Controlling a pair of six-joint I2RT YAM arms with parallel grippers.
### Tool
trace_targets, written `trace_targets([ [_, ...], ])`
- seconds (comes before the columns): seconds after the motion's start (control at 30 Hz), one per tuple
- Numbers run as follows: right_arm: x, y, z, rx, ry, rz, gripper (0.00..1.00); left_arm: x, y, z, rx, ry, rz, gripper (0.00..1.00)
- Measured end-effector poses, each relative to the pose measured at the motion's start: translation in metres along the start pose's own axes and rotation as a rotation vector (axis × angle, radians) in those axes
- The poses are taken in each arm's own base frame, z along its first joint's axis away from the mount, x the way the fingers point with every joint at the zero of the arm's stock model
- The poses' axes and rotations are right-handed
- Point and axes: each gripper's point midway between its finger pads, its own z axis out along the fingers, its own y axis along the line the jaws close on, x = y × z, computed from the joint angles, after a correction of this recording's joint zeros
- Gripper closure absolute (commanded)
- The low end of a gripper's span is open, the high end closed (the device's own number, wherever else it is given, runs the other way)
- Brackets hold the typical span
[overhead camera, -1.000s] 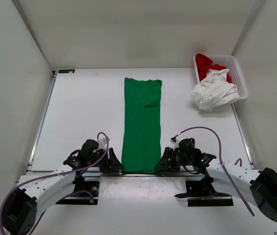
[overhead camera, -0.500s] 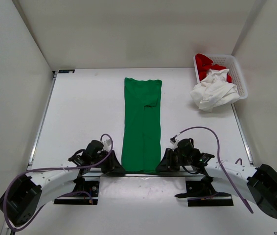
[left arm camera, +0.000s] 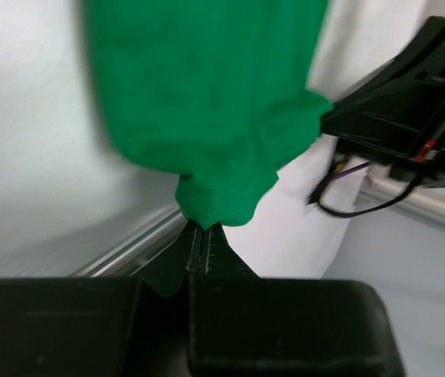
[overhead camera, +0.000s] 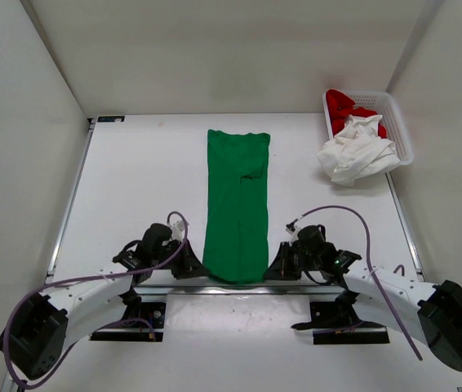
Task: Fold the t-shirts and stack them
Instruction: Grab the bottom of the folded rectangular tshirt with both arms, then fold the folded rectangular tshirt in 1/3 of the way
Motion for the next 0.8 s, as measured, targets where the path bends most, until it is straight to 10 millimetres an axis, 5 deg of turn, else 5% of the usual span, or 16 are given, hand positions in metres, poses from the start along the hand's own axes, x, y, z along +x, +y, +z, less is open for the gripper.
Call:
trace_targets([
  [0.2,-0.076,0.029,-0.02,-0.038,-0.17,-0.033,1.0,-0.054,-0.044,-0.007,0.036,-0.086,0.038,1.0],
  [0.43,-0.18,0.046,-0.031,0.004,-0.306,-0.1,1.0,-0.132,-0.083,0.007,0.006,-0.189,0.103,1.0],
  [0.63,-0.256,0.023,-0.021,0.062,-0.339,-0.091,1.0,-0.208,-0.073,0.02,-0.074,-0.307,0.086,1.0],
  [0.8,-0.295,0.015,-0.004,0.067,-0.321,-0.108,1.0,-0.237,-0.046,0.037,-0.139,-0.324,0.049,1.0],
])
